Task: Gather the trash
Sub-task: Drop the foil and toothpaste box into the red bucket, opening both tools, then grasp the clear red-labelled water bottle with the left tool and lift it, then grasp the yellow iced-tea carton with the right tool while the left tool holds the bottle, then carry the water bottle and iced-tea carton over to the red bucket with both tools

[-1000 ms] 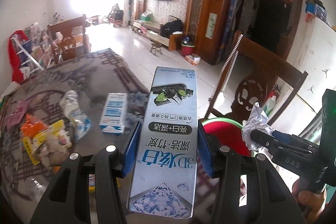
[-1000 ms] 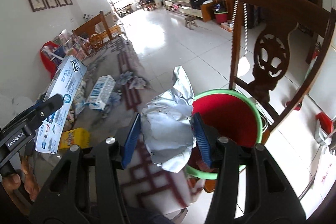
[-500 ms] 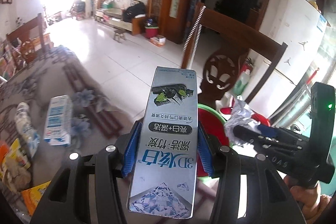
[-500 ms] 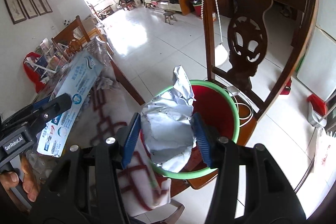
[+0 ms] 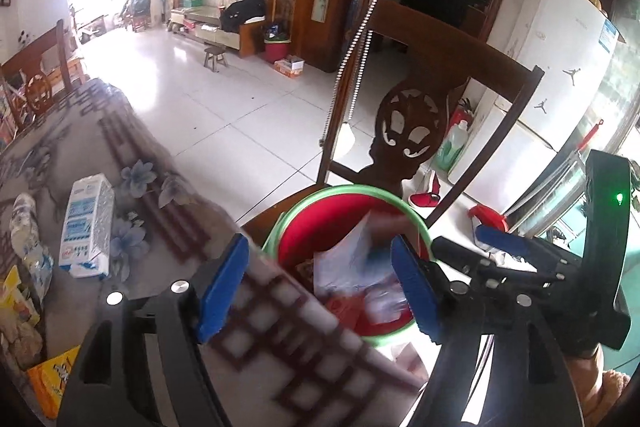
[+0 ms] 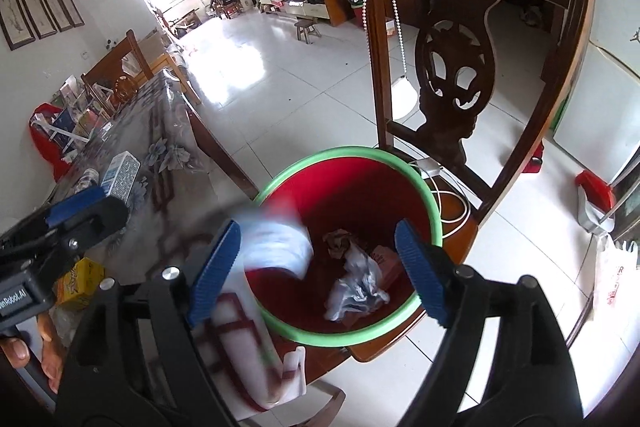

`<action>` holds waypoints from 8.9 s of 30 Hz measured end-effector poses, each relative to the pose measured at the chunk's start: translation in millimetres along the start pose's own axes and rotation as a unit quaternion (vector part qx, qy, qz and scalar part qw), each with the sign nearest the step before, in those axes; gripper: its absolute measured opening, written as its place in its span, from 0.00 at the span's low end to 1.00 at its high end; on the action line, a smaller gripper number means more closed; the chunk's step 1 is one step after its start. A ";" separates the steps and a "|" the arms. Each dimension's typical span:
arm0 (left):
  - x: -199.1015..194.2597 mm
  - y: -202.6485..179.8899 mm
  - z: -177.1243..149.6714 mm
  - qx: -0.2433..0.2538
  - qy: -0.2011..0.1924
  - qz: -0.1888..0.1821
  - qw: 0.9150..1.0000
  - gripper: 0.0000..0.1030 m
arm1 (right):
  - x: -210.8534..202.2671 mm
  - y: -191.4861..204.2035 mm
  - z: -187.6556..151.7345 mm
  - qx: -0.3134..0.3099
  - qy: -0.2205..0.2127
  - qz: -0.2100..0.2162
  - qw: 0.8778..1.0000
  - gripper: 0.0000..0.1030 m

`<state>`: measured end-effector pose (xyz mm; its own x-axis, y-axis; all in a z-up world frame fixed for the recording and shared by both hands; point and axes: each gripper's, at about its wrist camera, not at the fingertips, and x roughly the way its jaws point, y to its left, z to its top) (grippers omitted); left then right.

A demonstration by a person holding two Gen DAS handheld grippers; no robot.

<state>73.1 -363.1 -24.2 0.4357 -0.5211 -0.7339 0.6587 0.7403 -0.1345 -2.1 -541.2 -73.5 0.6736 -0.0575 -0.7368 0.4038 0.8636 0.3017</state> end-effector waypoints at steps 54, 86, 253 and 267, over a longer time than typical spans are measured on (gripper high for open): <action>-115.4 261.8 -190.1 -0.388 0.029 0.129 0.912 0.49 | -32.4 219.6 -41.7 -0.187 0.052 0.129 0.972 0.92; -130.0 280.1 -211.7 -0.430 0.032 0.160 0.888 0.65 | -30.0 217.1 -41.5 -0.178 0.063 0.155 0.970 0.92; -191.2 162.0 -130.7 -0.246 -0.070 0.209 0.944 0.59 | 30.7 250.7 -94.4 -0.278 0.223 0.044 0.933 0.85; -214.8 147.7 -132.5 -0.241 -0.094 0.195 0.946 0.59 | -15.9 240.3 -72.1 -0.234 0.154 0.174 0.944 0.54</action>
<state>-4.4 -85.5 25.3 0.7194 -0.2016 -0.6647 0.0895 0.9759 -0.1991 39.6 -296.6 -32.9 0.4747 0.3574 -0.8043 -0.1750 0.9339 0.3117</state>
